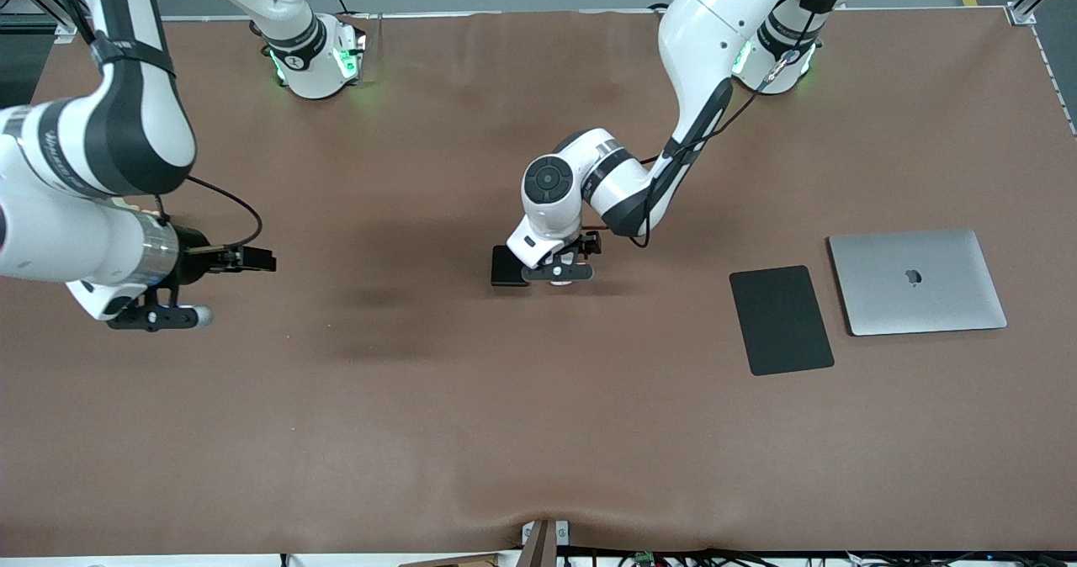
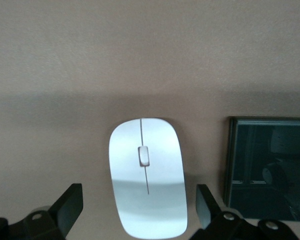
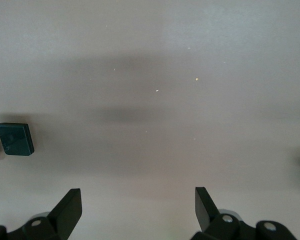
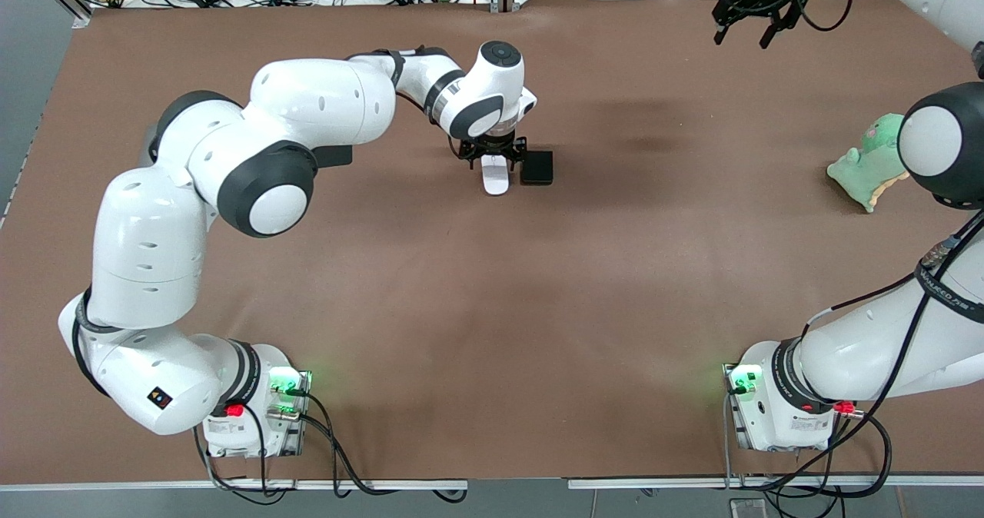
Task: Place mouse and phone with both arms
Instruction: 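Grasp the white mouse with the left gripper and carry it toward the mouse pad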
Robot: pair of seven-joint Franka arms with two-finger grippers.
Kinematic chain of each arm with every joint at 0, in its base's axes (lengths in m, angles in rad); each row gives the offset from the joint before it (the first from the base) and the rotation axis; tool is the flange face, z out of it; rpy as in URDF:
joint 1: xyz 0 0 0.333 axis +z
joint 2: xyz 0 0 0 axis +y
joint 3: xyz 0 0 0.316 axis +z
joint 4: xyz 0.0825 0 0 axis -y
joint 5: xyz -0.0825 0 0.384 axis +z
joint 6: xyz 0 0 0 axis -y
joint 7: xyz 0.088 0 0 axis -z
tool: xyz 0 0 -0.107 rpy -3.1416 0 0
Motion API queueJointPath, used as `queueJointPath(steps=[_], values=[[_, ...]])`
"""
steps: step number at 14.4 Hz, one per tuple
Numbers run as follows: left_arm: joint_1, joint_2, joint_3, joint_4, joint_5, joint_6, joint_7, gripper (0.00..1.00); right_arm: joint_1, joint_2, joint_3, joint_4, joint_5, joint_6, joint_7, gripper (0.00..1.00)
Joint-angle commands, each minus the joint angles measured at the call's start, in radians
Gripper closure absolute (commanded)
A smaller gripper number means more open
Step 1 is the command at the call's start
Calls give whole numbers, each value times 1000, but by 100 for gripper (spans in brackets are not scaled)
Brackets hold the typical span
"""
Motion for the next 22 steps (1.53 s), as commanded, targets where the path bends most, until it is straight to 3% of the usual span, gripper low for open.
queueJointPath(steps=[1,2,5,7,8,11,15,22], values=[[-6,20,2,-1,-4,33,-23,0,22,13,-3,3,17,18,24,0],[-6,20,2,-1,-4,33,-22,10,34,15,-3,5,17,19,41,0],[-3,15,2,-1,-4,33,-22,58,66,19,-3,3,17,28,104,0],[6,1,3,-1,-3,25,-19,96,89,28,-3,3,17,39,136,0],[17,-18,5,-1,-3,22,-14,100,101,36,-3,3,17,56,146,0],[101,-129,5,-9,2,-60,21,100,156,53,-3,3,17,96,219,0],[300,-281,-1,-54,-3,-133,251,100,259,106,-3,3,17,160,349,0],[656,-377,-4,-186,-1,-133,621,100,344,195,11,3,19,301,396,0]])
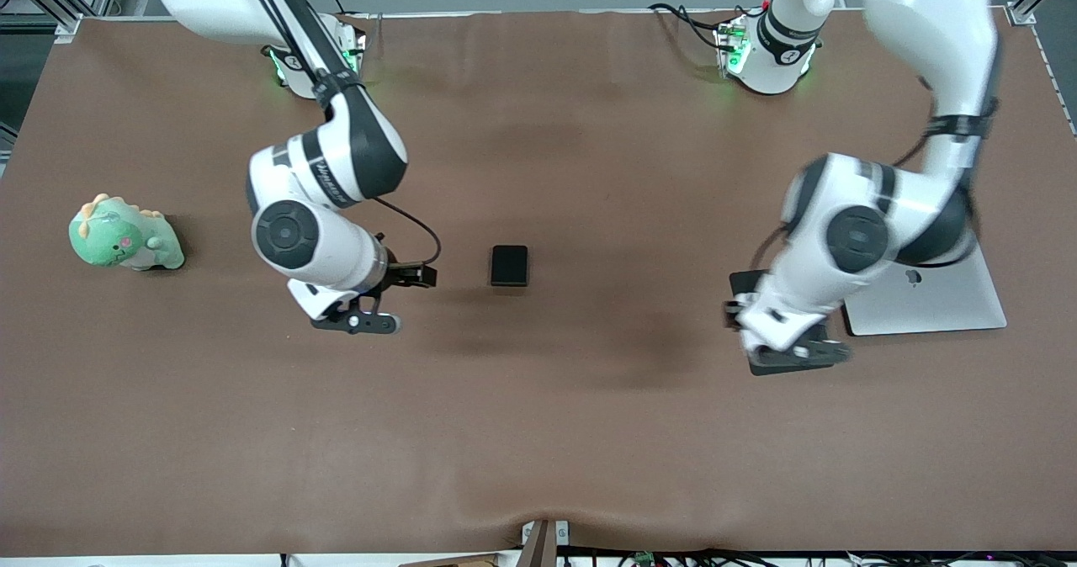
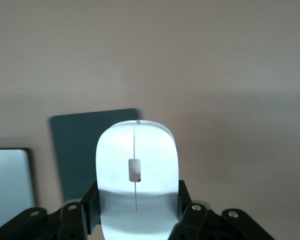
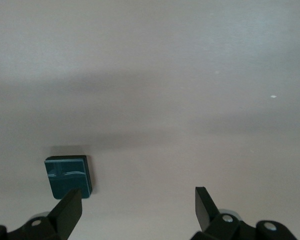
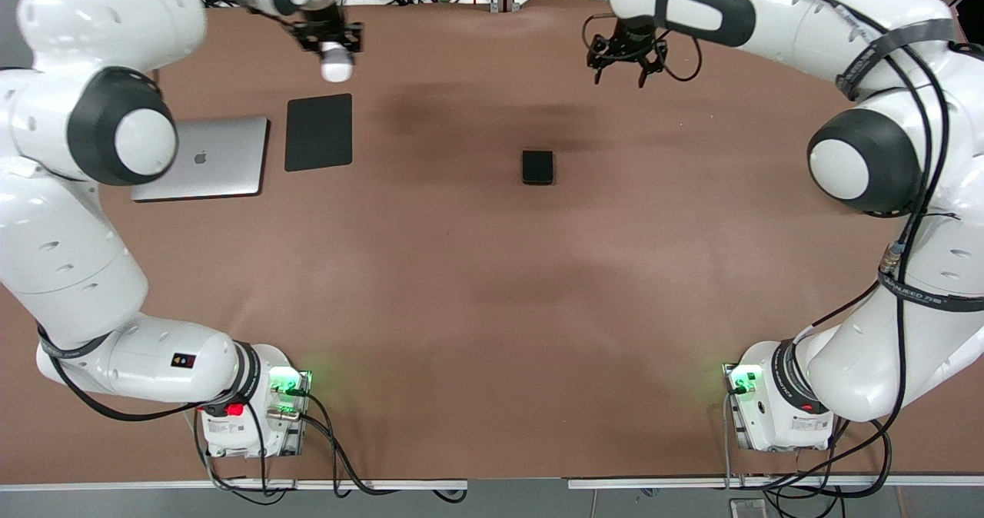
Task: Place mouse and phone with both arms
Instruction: 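Grasp the white mouse with the left gripper and carry it toward the mouse pad, then lower the mouse onto the pad while the right gripper grasps the phone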
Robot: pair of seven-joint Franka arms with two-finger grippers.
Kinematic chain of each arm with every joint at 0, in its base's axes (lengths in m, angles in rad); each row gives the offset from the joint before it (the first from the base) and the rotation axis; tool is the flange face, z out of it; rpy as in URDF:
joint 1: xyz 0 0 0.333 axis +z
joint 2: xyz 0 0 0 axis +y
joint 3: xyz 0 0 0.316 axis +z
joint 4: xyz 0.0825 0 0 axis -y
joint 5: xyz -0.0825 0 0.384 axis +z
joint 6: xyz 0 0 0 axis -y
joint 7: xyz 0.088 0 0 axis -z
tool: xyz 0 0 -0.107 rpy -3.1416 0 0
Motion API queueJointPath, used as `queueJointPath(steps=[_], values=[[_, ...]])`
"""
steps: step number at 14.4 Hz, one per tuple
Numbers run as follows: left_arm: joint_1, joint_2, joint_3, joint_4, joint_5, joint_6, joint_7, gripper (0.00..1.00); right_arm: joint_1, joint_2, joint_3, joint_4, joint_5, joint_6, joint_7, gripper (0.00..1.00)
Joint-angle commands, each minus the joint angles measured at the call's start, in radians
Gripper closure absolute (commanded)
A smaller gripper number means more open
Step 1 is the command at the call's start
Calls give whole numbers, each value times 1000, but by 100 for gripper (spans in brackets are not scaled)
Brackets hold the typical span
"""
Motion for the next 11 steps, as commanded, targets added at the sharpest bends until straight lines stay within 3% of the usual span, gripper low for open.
queueJointPath(steps=[1,5,9,11], values=[[105,-69,-16,-109,-1,12,78,100,13,32,5,7,13,19,14,0],[222,-81,-17,-229,1,97,112,100,25,81,47,7,26,97,14,0],[260,-94,-18,-404,-1,323,106,100,45,136,47,7,33,140,15,0],[262,-103,-18,-432,-1,364,110,100,59,146,47,7,71,152,17,0]])
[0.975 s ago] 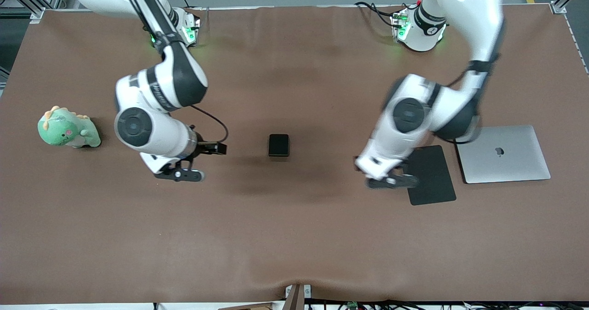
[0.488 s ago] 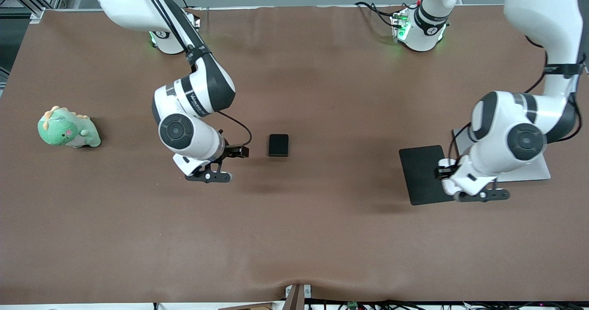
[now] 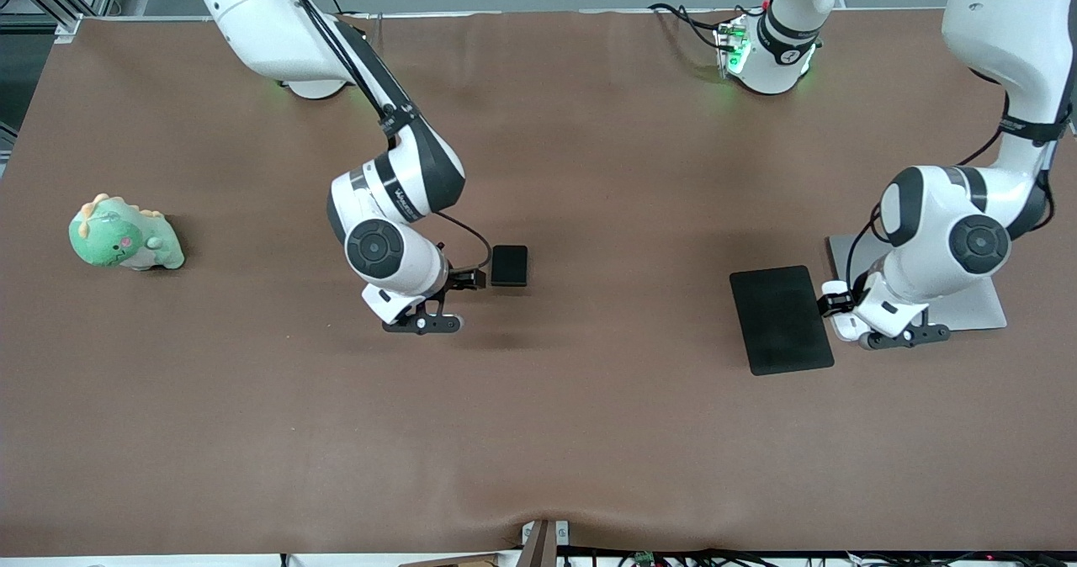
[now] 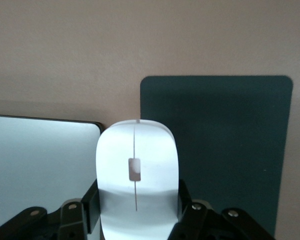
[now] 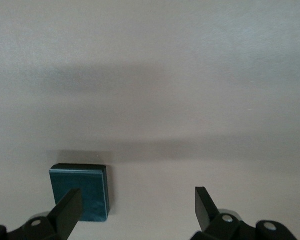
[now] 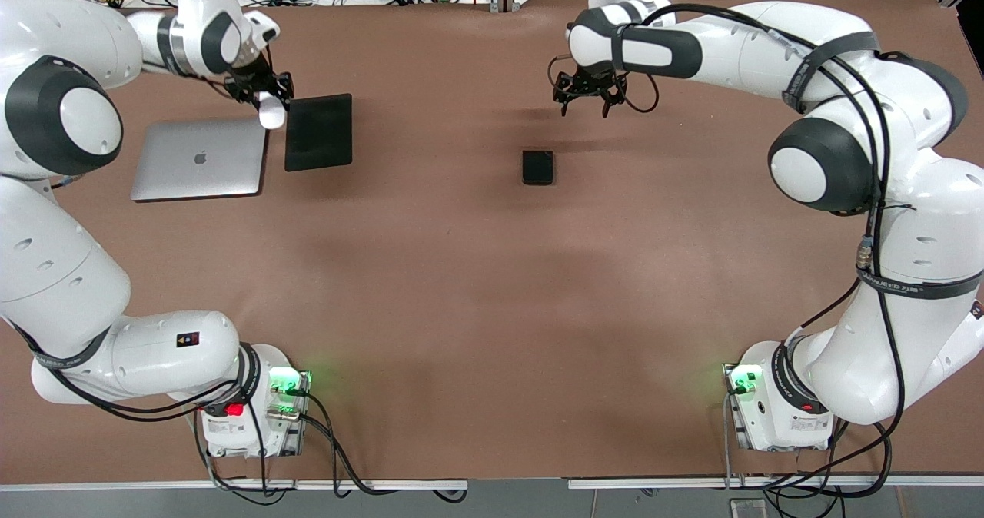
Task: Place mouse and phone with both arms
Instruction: 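Lower the mouse onto the pad while the right gripper grasps the phone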
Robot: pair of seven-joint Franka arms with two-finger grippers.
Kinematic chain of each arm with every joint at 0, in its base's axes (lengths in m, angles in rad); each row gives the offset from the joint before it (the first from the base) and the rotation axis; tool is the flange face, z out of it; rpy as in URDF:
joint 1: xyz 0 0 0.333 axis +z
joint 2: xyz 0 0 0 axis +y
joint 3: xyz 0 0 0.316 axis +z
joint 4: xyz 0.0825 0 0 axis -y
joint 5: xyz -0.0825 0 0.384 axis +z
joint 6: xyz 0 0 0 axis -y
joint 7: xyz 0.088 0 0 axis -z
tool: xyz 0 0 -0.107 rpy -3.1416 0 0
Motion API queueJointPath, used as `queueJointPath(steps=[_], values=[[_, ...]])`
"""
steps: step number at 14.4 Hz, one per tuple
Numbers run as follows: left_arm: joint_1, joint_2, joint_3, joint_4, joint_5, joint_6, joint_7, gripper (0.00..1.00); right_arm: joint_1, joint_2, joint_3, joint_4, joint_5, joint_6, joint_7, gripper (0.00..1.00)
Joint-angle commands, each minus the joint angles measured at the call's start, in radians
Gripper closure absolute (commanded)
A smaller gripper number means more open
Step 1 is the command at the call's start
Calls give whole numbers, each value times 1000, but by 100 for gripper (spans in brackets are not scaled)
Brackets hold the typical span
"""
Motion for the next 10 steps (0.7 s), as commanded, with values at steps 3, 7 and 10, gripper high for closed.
queueJointPath(steps=[3,7,10], values=[[15,-55,-63,-63,1,52,33,100,47,27,-3,8,56,33,62,0],[10,-5,-80,-73,4,116,127,100,89,70,-3,7,56,106,106,0],[7,46,-78,-70,5,158,129,100,119,90,-3,7,56,141,136,0]])
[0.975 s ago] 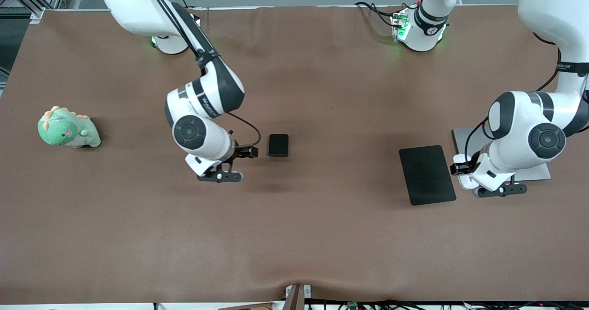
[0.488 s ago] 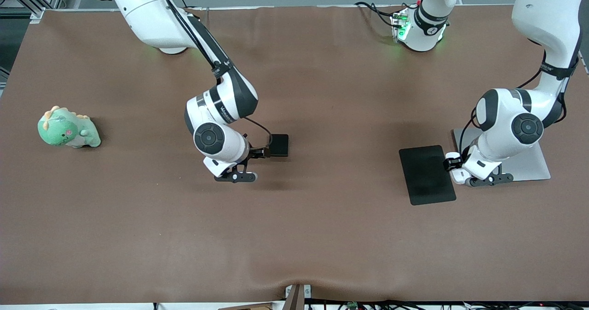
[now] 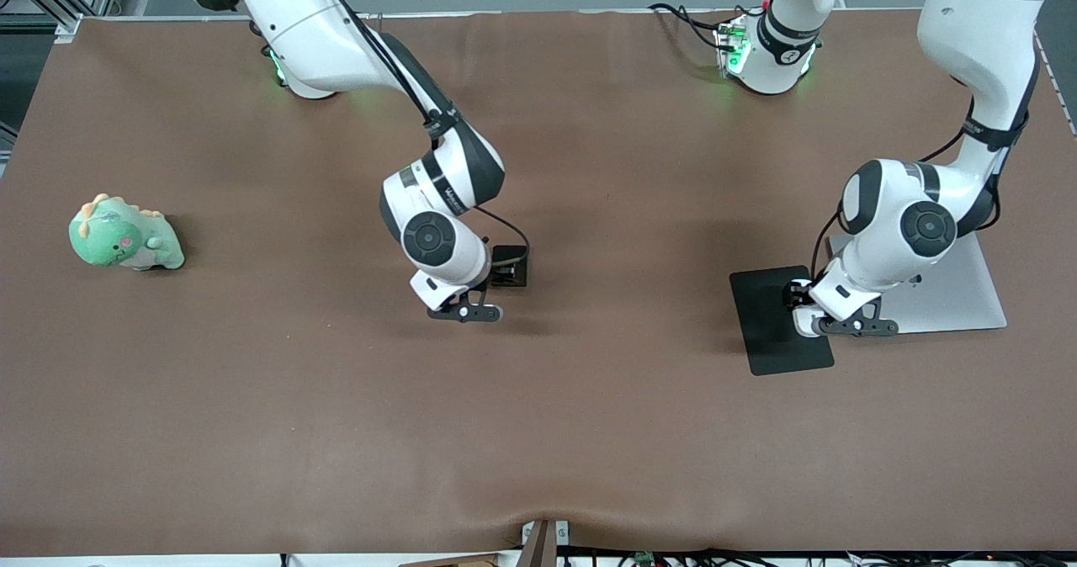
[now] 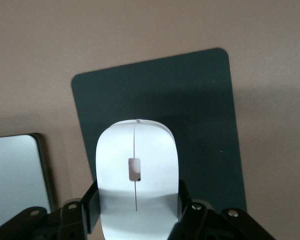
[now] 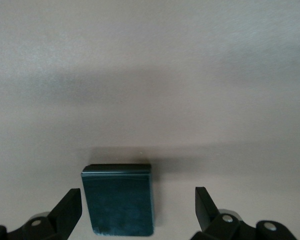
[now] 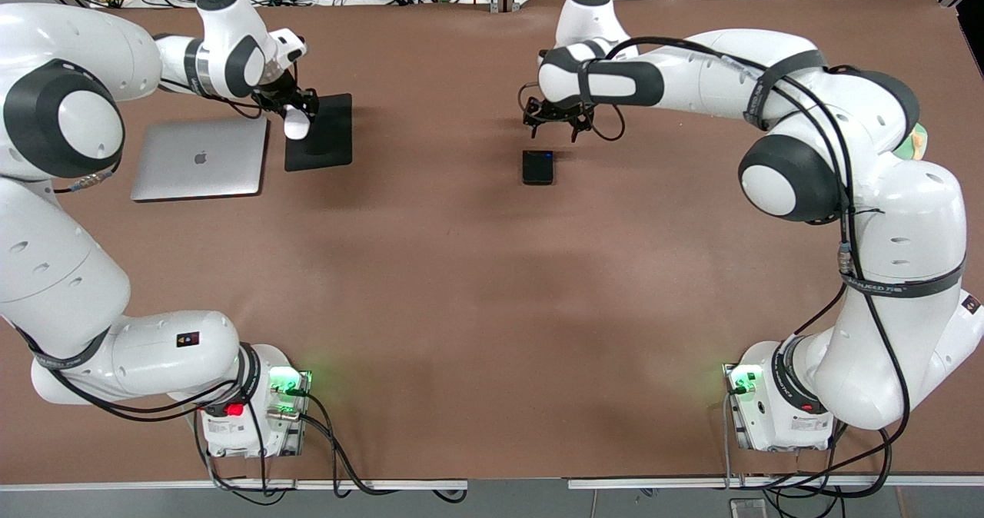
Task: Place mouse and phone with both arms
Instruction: 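Lower the mouse onto the pad while the right gripper grasps the phone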
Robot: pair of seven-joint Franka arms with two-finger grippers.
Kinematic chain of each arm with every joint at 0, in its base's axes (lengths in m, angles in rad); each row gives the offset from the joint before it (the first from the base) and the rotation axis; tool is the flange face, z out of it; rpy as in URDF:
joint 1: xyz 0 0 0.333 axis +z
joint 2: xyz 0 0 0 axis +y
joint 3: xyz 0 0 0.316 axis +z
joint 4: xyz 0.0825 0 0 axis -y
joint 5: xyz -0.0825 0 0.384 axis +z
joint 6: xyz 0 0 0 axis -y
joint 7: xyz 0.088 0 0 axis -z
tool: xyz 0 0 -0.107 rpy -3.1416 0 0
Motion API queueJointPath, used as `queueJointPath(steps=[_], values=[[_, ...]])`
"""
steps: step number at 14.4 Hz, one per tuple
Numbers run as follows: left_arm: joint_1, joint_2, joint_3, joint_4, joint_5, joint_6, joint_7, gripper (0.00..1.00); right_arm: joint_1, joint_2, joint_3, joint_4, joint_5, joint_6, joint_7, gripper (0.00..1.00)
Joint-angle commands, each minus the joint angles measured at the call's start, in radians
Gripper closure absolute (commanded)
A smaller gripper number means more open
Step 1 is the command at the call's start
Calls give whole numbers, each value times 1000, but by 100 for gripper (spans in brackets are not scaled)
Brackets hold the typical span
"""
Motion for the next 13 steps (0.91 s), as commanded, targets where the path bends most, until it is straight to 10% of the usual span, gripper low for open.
queueJointPath(steps=[1,7,10,13], values=[[7,45,-5,-2,7,67,17,100,33,23,-8,5,19,31,33,0],[1,91,-5,30,10,100,17,88,70,43,-8,-36,18,106,49,0],[1,105,-5,35,11,109,16,8,75,46,-8,-38,11,106,53,0],[1,84,-5,52,11,108,11,0,91,46,-9,-38,-1,103,52,36]])
